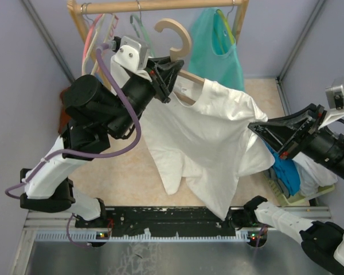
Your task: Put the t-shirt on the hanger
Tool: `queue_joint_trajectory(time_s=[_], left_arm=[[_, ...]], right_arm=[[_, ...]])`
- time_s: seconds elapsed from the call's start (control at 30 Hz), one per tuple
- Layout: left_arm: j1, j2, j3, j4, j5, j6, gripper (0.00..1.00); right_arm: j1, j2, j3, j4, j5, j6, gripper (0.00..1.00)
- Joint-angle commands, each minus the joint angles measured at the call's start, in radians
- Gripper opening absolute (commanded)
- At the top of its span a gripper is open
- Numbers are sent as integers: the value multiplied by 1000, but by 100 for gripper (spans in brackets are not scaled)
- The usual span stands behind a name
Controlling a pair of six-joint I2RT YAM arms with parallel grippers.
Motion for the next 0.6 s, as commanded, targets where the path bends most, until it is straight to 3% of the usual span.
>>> queue_joint_trajectory(time_s=[0.0,0.03,0.17,0.37,0.57], left_arm=[[-7,-10,2,20,26,-1,14],[-8,-11,3,22,28,0,15],[-7,-14,23,12,39,-1,15],[-7,-28,28,21,63,-6,15],[-7,-31,46,-20,76,-10,15]], right_arm=[[-1,5,-58,74,-9,-10,0],[-1,-4,-70,62,-9,-11,0],[-1,-5,0,-39,14,-18,49],[-1,58,273,-168,15,-15,53],[-1,28,270,-78,36,-2,54]])
